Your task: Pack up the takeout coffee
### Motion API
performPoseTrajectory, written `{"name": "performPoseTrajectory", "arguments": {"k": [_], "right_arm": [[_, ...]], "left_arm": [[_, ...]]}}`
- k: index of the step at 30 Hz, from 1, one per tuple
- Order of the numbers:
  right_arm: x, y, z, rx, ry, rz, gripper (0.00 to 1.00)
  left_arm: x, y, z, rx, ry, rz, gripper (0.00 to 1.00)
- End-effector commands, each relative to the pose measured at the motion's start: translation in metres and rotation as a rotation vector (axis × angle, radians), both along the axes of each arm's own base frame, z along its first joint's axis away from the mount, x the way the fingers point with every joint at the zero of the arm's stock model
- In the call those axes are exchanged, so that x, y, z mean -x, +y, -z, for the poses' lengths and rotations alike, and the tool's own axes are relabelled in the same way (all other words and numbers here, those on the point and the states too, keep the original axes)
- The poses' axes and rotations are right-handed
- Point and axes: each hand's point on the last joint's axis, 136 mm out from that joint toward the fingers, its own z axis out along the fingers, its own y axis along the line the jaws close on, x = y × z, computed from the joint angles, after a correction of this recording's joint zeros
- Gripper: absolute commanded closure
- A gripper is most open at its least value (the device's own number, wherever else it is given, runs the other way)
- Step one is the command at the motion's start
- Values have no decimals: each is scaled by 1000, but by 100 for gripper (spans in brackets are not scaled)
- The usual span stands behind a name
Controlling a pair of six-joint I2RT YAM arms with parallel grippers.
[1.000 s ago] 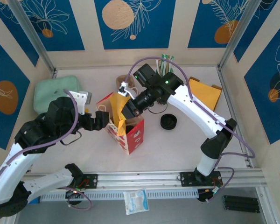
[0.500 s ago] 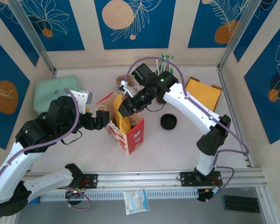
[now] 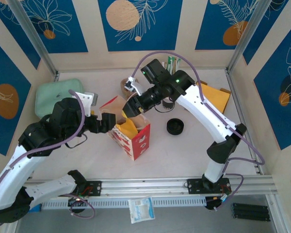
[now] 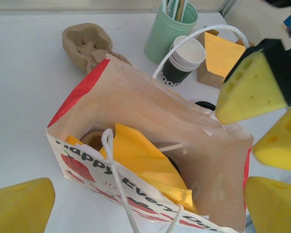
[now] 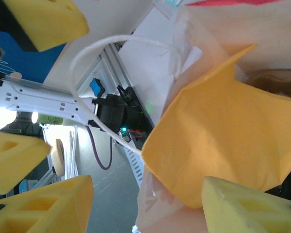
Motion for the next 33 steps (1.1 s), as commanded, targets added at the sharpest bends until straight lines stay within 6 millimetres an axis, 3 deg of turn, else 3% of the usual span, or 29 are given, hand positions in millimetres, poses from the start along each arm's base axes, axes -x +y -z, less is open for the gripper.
{"name": "performPoseTrajectory", "arguments": {"k": [1,7,17,27,30,33], "right_arm": [[11,-8,-21,-24,-22,2,39],[15,-8,-25,-21,-41,17,39],[5,11,16,65,-31,78,39],[15,33,44,102,23,12,42],[16,37,50,109,34,3,46],[16,38,54,117,42,2,61]], "left_arm": [[-1,-1,-16,25,-44,3,1],[-2,2,-17,13,-55,-7,1],[-2,7,-22,8,-74,-20,1],[-2,9,-19,2,-74,-27,1],[-2,9,-19,1,-75,-29,1],[-2,9,-19,1,-75,-29,0]]}}
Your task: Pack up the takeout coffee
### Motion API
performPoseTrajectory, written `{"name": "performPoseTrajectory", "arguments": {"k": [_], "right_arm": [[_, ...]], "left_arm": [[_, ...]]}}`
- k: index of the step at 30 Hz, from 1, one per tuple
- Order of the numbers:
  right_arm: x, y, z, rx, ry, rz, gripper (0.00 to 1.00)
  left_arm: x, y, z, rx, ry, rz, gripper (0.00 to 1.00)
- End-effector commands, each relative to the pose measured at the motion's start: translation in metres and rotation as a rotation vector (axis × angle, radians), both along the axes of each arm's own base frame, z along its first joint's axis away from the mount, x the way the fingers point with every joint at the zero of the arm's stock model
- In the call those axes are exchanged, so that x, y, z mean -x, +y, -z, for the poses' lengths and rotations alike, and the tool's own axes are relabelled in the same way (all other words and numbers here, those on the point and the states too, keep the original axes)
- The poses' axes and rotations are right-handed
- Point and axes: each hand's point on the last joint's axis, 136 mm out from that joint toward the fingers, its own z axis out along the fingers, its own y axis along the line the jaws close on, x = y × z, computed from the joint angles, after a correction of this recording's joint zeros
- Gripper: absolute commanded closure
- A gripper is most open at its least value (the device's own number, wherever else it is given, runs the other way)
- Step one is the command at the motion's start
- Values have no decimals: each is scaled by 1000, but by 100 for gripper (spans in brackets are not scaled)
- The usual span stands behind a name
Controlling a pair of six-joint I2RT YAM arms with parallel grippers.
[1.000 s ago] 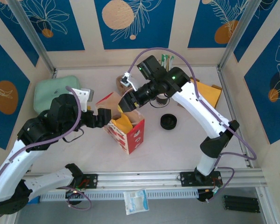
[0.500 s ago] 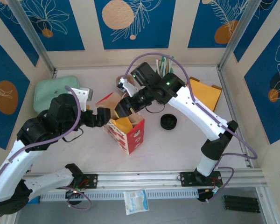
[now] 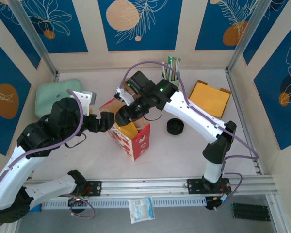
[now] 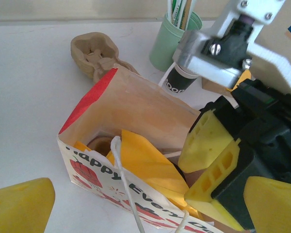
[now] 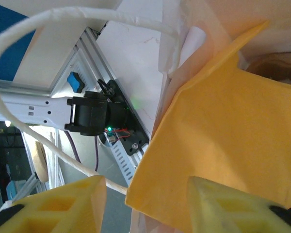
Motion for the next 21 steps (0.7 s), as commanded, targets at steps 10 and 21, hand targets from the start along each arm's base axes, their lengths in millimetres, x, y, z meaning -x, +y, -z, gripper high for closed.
{"name": "performPoseTrajectory", "arguments": {"k": [10,21], "right_arm": [[-9,-10,10,13,23,29,100],[-35,-41,30,157,-37,189,100]], "left_arm": [[0,3,-12,11,-46,-7,1],[0,2,-13,19,-46,-4,0]]}}
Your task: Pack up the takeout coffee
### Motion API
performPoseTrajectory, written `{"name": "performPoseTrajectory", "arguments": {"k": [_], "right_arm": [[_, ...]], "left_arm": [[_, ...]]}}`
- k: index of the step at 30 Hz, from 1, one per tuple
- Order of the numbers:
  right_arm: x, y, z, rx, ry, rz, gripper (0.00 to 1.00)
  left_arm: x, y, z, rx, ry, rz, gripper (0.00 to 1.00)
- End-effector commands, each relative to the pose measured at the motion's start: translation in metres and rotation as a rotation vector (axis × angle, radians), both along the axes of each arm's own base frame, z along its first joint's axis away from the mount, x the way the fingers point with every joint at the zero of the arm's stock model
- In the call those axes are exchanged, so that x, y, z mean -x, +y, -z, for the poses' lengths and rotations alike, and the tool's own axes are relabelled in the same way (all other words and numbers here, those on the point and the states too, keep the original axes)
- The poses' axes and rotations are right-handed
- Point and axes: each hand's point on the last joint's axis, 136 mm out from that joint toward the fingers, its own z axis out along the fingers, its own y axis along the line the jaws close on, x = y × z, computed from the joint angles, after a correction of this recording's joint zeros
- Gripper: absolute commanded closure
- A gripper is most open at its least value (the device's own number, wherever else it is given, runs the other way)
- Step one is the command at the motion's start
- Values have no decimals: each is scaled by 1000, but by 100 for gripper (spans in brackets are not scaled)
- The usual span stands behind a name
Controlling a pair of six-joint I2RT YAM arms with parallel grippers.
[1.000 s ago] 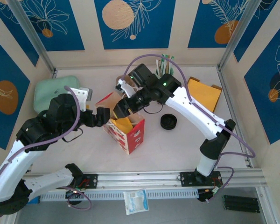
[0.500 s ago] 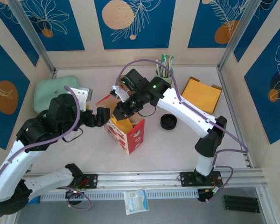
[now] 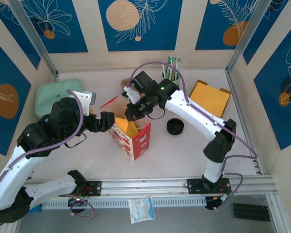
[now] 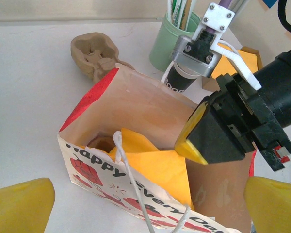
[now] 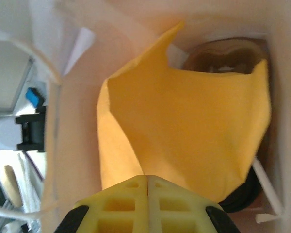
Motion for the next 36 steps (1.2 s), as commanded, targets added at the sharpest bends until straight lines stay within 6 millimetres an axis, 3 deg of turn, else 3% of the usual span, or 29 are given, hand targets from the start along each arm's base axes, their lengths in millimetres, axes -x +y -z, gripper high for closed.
{"name": "performPoseTrajectory", "arguments": {"k": [1,4,6,14,21,25,30,33,36], "right_arm": [[4,-13,-5,36,-19,32,93],[10,-8,-12,20,-32,12,69],[14,-6,-23,-4,-43,1,60],[27,-10,-77,-117,-106,-15,45],[28,-31,-110,-148,-189,25,35],[24,-52,-128,-174,-257,81,32],[13,-92,-147,-212,-366,210,14],[2,-124,-152,-228,-435,324,1],[-13,-166,-147,-186,-520,481,1]], "left_arm": [[0,2,-13,19,-45,-3,1],[0,1,-13,19,-42,-2,1],[-1,0,-13,18,-43,-1,1],[-4,-2,-15,15,-51,4,1],[-9,0,-21,-5,-84,-7,1],[-14,6,-28,-36,-122,-31,1],[-26,20,-45,-81,-205,-82,1],[-38,31,-54,-112,-250,-124,1],[-55,47,-57,-132,-269,-178,1]]}}
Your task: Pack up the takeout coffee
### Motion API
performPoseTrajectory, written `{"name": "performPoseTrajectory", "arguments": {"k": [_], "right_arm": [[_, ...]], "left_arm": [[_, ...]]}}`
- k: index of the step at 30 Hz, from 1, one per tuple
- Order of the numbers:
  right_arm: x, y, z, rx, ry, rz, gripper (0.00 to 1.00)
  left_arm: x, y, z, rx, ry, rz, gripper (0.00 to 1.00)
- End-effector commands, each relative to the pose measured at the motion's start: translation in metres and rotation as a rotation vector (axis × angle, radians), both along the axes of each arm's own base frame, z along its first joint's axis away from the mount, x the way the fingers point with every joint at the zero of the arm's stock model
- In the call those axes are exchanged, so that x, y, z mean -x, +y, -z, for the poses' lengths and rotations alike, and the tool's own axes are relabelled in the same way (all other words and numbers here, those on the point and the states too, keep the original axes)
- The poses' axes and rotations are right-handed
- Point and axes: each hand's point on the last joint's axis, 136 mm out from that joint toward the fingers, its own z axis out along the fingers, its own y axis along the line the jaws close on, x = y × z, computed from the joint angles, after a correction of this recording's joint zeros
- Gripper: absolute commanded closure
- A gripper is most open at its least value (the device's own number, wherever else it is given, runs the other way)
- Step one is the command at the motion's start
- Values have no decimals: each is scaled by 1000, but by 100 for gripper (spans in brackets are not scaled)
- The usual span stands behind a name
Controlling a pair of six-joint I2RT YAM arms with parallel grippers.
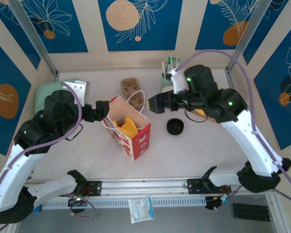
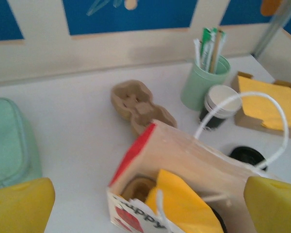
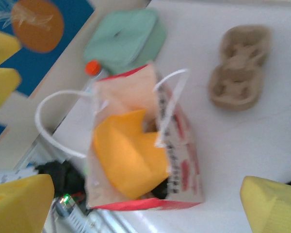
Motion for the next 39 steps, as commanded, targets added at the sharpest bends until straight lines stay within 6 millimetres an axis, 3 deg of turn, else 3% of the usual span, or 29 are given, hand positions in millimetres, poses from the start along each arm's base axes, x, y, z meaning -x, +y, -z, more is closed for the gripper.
{"name": "performPoseTrajectory", "arguments": {"k": [1,8,10,15,18,24,29,39], "right_arm": [[-25,-45,0,20,-103,225,1],[-47,-140,36,12,-202,615,1],[-51,-158,48,9,-206,672,1],[-69,-196,95,85,-151,795,1],[-80,-214,119,131,-138,845,1],[-103,-237,164,214,-156,897,1],[-121,-246,203,268,-188,913,1],[-146,-251,268,308,-228,887,1]], "left_arm": [[-21,20,-18,-26,-80,-61,1],[-61,57,-5,-10,-116,-180,1],[-70,68,3,-12,-125,-216,1],[-88,100,40,-66,-137,-309,1],[-93,109,70,-113,-136,-324,1],[-102,113,133,-177,-208,-317,1],[-115,117,191,-202,-167,-340,1],[-130,123,256,-209,-171,-374,1]]}}
